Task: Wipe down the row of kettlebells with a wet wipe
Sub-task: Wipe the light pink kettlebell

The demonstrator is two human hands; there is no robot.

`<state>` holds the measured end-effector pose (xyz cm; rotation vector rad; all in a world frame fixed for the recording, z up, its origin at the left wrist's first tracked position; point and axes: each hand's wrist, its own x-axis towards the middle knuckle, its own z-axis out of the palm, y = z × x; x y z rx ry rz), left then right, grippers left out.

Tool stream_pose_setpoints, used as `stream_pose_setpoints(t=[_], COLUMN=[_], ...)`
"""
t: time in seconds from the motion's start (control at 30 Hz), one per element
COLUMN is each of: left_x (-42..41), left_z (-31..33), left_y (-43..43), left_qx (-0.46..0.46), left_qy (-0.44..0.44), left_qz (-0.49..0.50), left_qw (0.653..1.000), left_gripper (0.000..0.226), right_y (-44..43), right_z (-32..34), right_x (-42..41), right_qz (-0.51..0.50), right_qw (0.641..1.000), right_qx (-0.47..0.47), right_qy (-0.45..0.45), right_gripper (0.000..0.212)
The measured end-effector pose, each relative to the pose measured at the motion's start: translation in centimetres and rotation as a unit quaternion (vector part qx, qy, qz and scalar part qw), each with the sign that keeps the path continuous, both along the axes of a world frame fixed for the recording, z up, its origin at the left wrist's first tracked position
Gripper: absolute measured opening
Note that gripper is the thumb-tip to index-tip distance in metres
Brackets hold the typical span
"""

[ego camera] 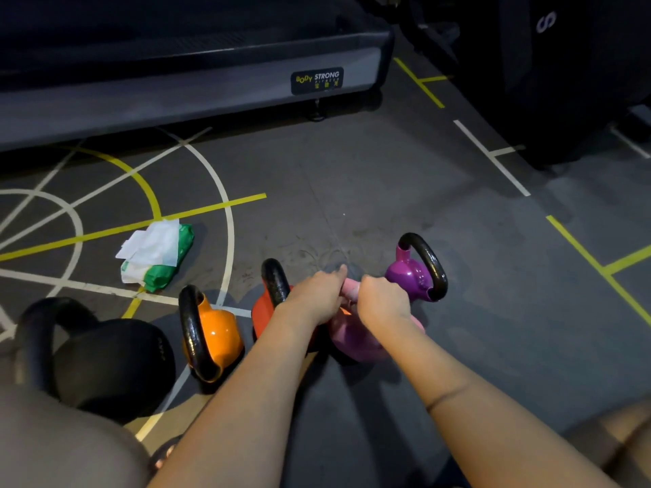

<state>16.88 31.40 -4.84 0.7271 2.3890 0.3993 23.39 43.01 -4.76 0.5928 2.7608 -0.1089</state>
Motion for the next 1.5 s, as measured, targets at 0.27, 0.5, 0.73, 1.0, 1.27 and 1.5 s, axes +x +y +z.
stream_pose_setpoints(t=[0.27, 0.5, 0.73, 1.0, 1.27, 1.5], left_x=[0.6, 0.7, -1.6, -0.5, -1.2, -1.1], left_z=[0.6, -0.5, 0.4, -0.8, -1.3, -0.7], left_y=[0.0, -1.0, -1.6, -3.5, -3.1, -3.3], left_qx=[-0.011, 0.005, -0.050, -0.026, -0.013, -0.046], left_qy=[0.103, 0.115, 0.129, 0.227, 0.218, 0.220], left_qz=[-0.018, -0.015, -0.083, -0.073, -0.098, -0.091], left_qw=[0.994, 0.993, 0.987, 0.971, 0.971, 0.970], left_gripper=[0.023, 0.038, 0.066, 0.029, 0.030, 0.015], right_y=[2.8, 3.8, -1.6, -1.8, 1.2, -3.0], right_z=[-0.8, 0.0, 0.0, -0.5, -0.6, 0.0], right_x=[3.7, 4.5, -2.0, -1.2, 1.2, -2.9], right_qz=[0.079, 0.041, 0.060, 0.089, 0.027, 0.049], right_qw=[0.996, 0.999, 0.998, 0.996, 0.999, 0.998], right_qx=[0.003, -0.009, 0.005, 0.015, 0.004, 0.007], right_qy=[0.043, -0.016, -0.026, -0.004, -0.023, -0.041], right_gripper=[0.025, 0.023, 0.024, 0.028, 0.031, 0.031])
